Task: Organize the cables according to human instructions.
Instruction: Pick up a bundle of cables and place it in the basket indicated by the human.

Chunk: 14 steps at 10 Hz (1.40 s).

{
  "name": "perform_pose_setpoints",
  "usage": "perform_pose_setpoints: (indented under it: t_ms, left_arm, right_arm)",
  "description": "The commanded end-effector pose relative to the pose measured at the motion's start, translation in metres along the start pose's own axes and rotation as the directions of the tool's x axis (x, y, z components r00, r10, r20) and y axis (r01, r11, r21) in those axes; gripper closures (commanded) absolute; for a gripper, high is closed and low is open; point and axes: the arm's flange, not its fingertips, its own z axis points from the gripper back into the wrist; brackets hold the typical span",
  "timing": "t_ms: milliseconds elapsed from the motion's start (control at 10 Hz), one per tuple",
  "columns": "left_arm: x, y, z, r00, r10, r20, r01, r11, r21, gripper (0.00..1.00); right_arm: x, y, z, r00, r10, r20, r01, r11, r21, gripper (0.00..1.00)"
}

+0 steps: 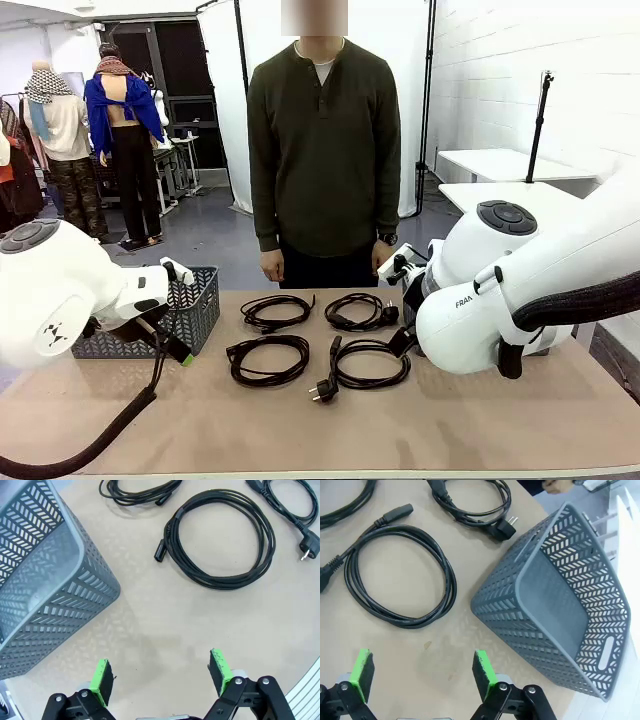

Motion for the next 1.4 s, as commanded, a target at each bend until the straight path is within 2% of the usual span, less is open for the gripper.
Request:
perform_pose_setpoints:
  t_ms: [0, 1300]
  left_arm:
    - [0.0, 0.0, 0.0, 1.0, 0.0, 0.0, 0.0, 1.0, 0.0, 0.0]
    - [0.0, 0.0, 0.0, 1.0, 0.0, 0.0, 0.0, 1.0, 0.0, 0.0]
  right_arm:
    - [0.0, 0.0, 0.0, 1.0, 0.0, 0.0, 0.0, 1.0, 0.0, 0.0]
    - [0.0, 0.0, 0.0, 1.0, 0.0, 0.0, 0.0, 1.0, 0.0, 0.0]
